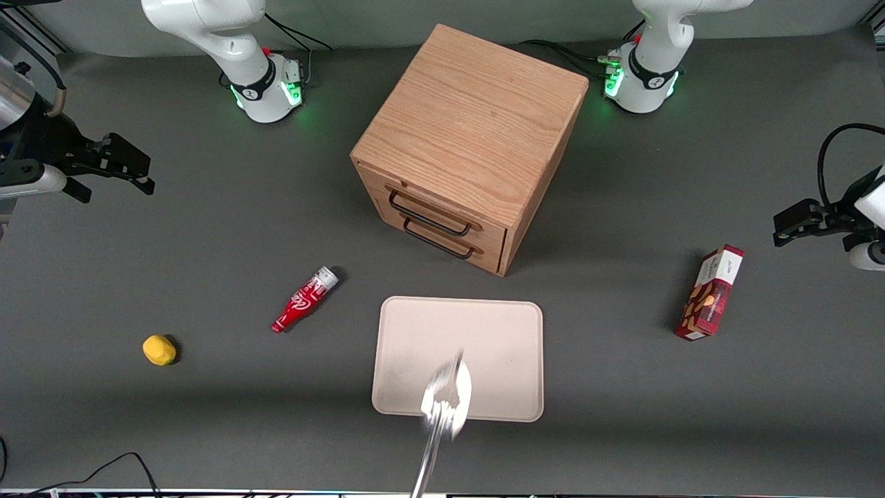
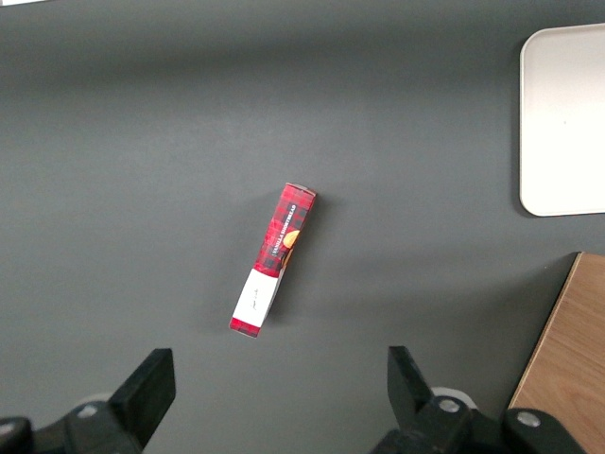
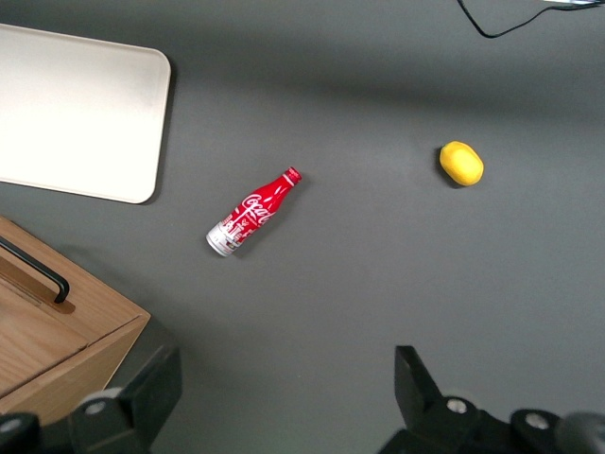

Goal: Open upper drawer
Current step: 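Move the right gripper to the upper drawer's black handle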

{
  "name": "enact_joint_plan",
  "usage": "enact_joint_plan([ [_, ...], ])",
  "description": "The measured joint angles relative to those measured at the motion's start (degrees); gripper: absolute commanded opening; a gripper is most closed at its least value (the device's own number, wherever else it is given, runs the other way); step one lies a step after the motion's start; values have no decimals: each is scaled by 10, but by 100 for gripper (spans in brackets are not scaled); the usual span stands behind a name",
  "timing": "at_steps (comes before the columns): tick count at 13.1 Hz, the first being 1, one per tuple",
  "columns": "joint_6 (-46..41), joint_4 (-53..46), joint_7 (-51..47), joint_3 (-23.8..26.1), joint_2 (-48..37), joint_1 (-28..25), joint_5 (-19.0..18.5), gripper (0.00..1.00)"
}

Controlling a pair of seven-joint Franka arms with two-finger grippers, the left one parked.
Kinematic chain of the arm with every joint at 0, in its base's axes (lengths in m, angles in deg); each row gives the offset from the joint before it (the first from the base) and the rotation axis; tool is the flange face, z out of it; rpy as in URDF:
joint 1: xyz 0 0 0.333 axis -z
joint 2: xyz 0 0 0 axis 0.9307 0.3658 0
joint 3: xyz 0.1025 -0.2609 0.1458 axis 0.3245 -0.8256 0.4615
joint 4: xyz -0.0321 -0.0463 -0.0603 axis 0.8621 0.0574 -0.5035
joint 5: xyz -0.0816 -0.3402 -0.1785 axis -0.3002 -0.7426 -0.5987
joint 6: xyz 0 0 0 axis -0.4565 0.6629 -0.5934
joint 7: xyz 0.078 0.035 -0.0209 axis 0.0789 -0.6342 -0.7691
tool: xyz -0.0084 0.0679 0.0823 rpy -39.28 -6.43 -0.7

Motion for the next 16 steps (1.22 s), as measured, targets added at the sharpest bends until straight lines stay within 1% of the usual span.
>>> enact_joint_plan([
  [3, 0, 0, 0, 0, 3, 0, -1, 100],
  [5, 0, -1, 1, 4, 8, -5, -10, 100],
  [7, 0, -2, 15, 28, 10, -11, -17, 100],
  [8, 0, -2, 48, 43, 10, -13, -19, 100],
  [11, 0, -2, 190, 74, 20, -16, -20, 100],
  [13, 0, -2, 226, 112, 32, -17, -20, 100],
  [16, 11, -3, 227, 194, 65, -20, -20, 100],
])
